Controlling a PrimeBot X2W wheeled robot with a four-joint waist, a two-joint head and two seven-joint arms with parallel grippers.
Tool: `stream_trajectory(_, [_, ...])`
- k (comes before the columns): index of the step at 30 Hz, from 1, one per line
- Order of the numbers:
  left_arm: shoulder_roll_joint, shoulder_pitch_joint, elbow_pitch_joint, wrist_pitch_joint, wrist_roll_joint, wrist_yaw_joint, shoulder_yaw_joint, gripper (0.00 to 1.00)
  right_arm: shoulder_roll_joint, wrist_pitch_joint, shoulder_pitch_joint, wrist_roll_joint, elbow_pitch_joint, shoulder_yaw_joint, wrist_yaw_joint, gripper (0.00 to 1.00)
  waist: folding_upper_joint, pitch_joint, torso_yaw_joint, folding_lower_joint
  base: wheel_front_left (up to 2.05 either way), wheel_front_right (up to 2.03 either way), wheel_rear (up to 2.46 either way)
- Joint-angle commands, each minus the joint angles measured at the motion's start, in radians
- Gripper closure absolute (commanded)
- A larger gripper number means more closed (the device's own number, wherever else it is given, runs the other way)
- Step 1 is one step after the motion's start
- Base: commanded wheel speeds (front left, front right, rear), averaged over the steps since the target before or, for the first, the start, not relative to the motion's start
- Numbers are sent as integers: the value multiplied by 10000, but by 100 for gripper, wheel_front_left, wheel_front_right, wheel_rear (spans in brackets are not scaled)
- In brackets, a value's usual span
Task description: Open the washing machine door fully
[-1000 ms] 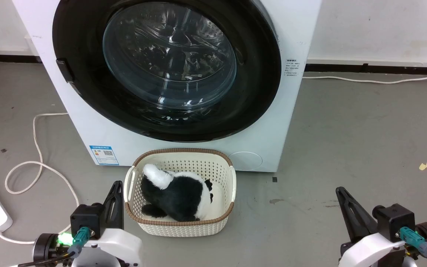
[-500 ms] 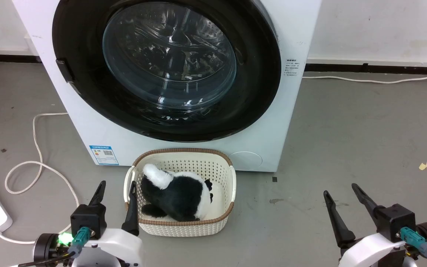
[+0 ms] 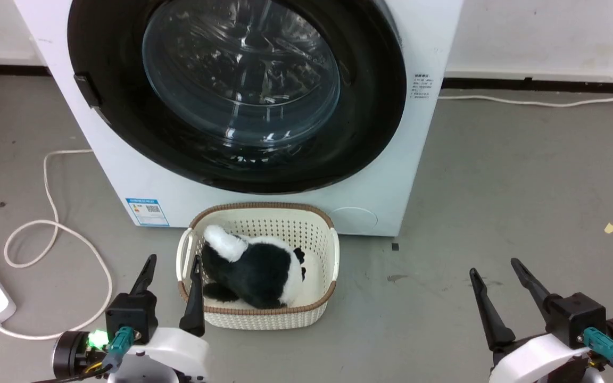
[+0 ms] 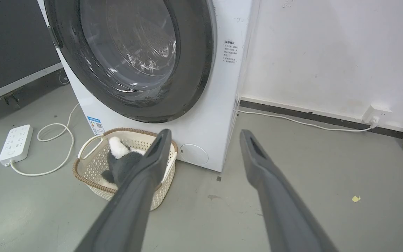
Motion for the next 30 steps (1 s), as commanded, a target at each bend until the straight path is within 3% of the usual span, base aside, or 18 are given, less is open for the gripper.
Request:
stream_trajectory(1, [2, -147, -59, -104, -11, 52, -46, 0, -11, -119, -208, 13, -76, -13, -2, 0, -1, 88, 33, -1, 0, 0, 0])
stream_trajectory(13, [3, -441, -241, -355, -36, 204, -206, 0, -585, -332, -1173, 324, -100, 229, -4, 0, -1, 752, 146, -1, 0, 0, 0])
stream_trajectory(30, [5, -941, -404, -710, -60, 352, -470, 0, -1175, -89, -3199, 1903, 56, 197, -5, 0, -1, 1651, 500, -1, 0, 0, 0])
